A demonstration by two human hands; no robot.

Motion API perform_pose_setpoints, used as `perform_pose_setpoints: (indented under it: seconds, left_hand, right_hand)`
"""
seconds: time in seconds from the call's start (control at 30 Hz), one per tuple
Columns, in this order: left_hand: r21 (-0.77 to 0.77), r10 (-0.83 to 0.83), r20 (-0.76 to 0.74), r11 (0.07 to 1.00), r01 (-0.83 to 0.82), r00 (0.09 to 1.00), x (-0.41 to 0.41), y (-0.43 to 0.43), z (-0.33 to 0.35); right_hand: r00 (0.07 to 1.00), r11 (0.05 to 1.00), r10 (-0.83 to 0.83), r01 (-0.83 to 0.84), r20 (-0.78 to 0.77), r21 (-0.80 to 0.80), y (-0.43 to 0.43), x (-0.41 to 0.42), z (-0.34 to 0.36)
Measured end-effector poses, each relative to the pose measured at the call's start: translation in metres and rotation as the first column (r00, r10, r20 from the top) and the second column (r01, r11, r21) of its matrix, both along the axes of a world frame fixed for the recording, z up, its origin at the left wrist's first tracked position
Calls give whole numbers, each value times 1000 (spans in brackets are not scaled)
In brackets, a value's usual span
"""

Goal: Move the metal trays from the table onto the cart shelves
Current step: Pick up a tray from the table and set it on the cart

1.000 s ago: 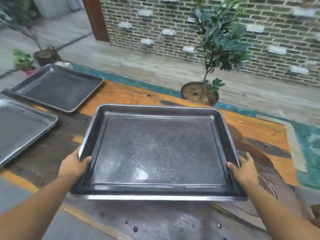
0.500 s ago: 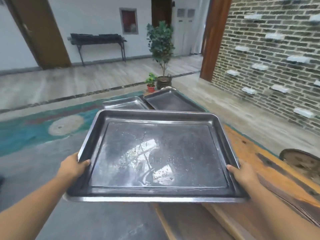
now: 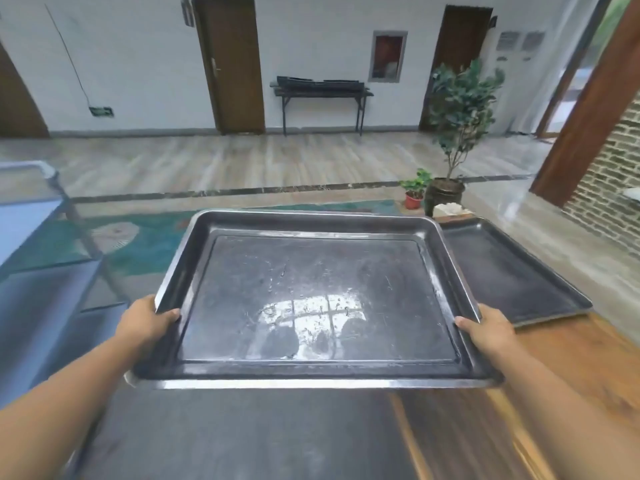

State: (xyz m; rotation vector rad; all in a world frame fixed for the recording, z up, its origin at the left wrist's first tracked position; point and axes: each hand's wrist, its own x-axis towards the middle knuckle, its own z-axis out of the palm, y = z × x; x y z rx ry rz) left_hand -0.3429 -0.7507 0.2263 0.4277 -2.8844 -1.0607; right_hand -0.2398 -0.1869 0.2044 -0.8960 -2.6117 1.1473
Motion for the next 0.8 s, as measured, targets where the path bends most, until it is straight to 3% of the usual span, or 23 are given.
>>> perform_pose_setpoints:
  seconds: [0.53, 0.8]
  left_hand:
    - [166, 230, 11, 959, -229, 973, -193, -61, -24]
    - [86, 319, 33, 943, -321, 947, -296, -66, -14]
  right_hand:
    - [977, 977, 214, -214, -6, -11, -43, -313, 0]
    - [952, 952, 306, -306, -9, -19, -51, -487, 6]
